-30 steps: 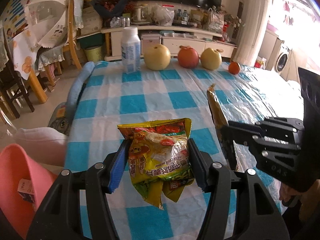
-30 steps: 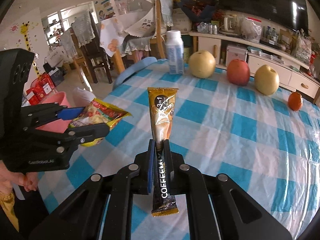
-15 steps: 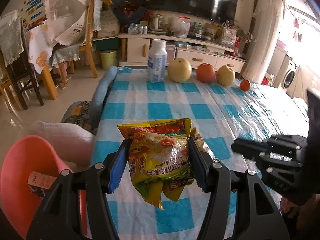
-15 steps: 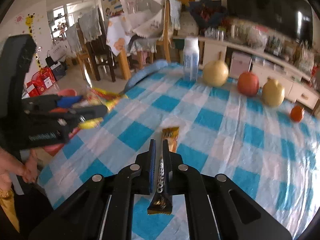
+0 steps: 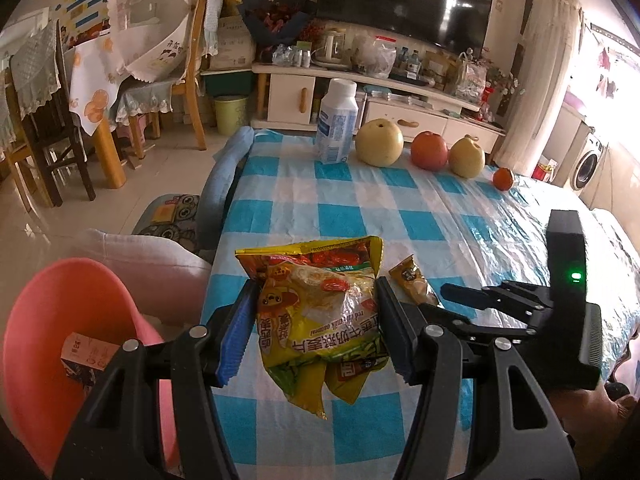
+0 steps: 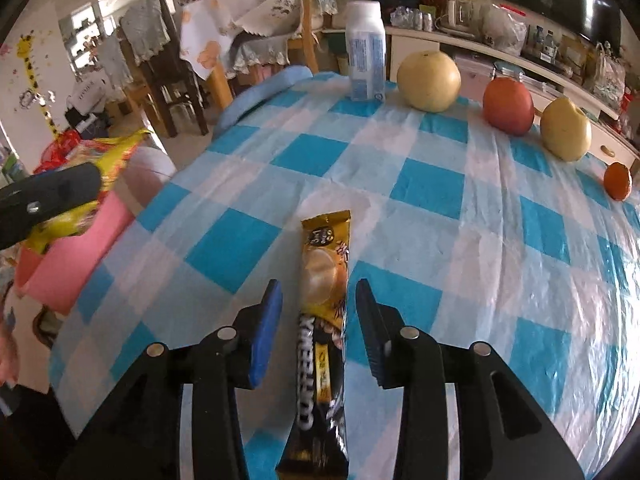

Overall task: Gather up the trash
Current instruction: 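Lift the snack bag and coffee stick and carry both toward the pink basin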

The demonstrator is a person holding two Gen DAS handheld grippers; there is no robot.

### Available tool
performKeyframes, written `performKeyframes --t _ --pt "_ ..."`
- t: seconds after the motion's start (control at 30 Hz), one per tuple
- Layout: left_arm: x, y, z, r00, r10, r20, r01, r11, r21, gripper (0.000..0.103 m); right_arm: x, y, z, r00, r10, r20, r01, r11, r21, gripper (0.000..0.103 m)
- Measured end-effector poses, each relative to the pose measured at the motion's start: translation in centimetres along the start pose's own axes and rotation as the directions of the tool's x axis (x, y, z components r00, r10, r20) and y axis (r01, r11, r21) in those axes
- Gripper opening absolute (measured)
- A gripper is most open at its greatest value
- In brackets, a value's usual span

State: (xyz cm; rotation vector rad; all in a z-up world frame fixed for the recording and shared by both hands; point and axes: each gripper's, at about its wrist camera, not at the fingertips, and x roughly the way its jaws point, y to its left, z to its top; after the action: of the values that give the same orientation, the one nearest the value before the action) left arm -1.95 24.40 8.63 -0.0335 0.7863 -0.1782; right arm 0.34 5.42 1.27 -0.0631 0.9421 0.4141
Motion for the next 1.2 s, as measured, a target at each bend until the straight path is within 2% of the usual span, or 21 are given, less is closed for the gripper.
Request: performKeyframes --t 0.07,0.13,0.17,0.4,0.6,0.87,1.07,1.2 --pt "0.0 0.0 0.0 1.000 0.000 0.001 0.000 1.000 -0.001 0.060 0.2 0.3 0.2 1.000 -0.020 0.009 0.020 1.000 -0.024 0.039" --pt "0.0 0.1 0.0 1.000 0.001 0.000 -0.001 1.000 -0.002 0.060 0.3 0.7 0.1 0.999 -0.047 0.016 0.048 0.997 -0.055 0.027" --pt "0.1 0.1 0.0 1.000 0.002 0.000 -0.002 1.000 -0.003 0.060 0.3 0.8 0.0 0.999 -0.051 0.020 0.052 0.997 -0.065 0.027" --pt "0.1 0.3 0.0 1.000 0.000 0.004 0.000 1.000 -0.005 0.060 -0.8 0.5 -0.3 0.997 -0.024 0.068 0.028 0.998 -0.060 0.014" --pt "-0.1 0.9 0.3 1.000 -0.003 0.022 0.004 1.000 -0.024 0.060 -3.0 1.1 0.1 0.992 -0.001 0.128 0.008 0.998 -0.056 0.014" --pt "-1.6 2.1 0.6 0.998 0.008 0.065 -0.004 0.998 -0.065 0.060 -6.5 3.5 1.6 0.978 0.071 0.196 -0.061 0.997 -0.054 0.013" --pt "-3.0 4.5 0.6 0.994 0.055 0.099 -0.043 0.992 -0.120 0.060 -8.5 5.9 3.0 0.964 0.130 0.230 -0.118 0.991 -0.067 0.013" --pt "-4.0 6.8 0.5 0.986 0.121 0.112 -0.101 0.981 -0.165 0.060 -9.4 7.7 4.3 0.954 0.171 0.245 -0.155 0.984 -0.082 0.014"
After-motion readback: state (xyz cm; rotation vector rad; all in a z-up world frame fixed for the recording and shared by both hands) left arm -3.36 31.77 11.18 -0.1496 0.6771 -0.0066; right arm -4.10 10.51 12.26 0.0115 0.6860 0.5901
